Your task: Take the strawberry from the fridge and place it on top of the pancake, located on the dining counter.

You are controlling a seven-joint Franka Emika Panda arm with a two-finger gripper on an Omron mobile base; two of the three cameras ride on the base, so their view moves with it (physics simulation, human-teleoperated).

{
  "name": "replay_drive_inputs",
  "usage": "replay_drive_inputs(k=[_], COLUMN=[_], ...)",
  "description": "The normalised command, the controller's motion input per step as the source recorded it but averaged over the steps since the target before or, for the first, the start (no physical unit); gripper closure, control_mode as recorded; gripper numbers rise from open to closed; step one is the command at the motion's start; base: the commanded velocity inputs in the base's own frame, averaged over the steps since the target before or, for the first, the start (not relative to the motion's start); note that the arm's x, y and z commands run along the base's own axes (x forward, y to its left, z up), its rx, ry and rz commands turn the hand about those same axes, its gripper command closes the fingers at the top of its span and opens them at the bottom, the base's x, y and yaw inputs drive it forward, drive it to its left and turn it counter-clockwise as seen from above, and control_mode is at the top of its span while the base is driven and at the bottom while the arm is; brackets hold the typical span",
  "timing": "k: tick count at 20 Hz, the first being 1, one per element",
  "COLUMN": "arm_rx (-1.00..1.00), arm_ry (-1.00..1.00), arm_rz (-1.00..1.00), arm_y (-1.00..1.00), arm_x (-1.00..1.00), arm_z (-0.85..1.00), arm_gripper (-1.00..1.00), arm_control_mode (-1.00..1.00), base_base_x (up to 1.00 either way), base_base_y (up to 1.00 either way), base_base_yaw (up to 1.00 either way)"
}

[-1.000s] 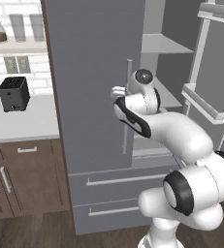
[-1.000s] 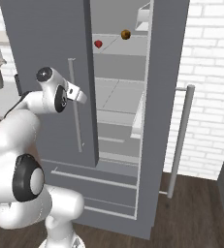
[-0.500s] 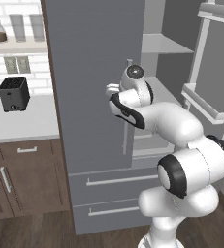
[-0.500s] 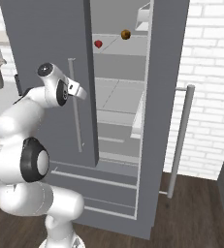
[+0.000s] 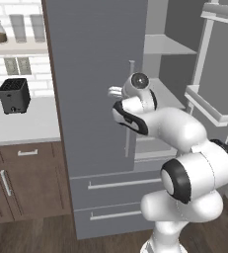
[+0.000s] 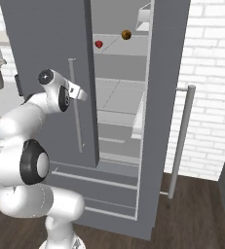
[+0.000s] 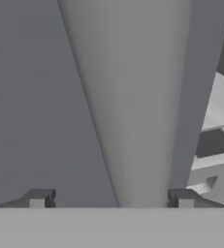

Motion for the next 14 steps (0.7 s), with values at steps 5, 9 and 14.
replay_drive_inputs(k=[5,9,14], arm_rx=[-0.02,0.00,-0.01], arm_ry=[-0.04,0.00,0.10], arm_rz=[0.01,0.11,0.16], arm_y=[0.45,1.00,1.00], arm_x=[0.84,0.14,-0.52], arm_z=[-0.61,-0.30,-0.01], arm_gripper=[1.00,1.00,1.00], arm_control_mode=[-1.00,-1.00,-1.00], base_base_x=[0.00,0.00,0.00], base_base_y=[0.00,0.00,0.00], base_base_yaw=[0.00,0.00,0.00])
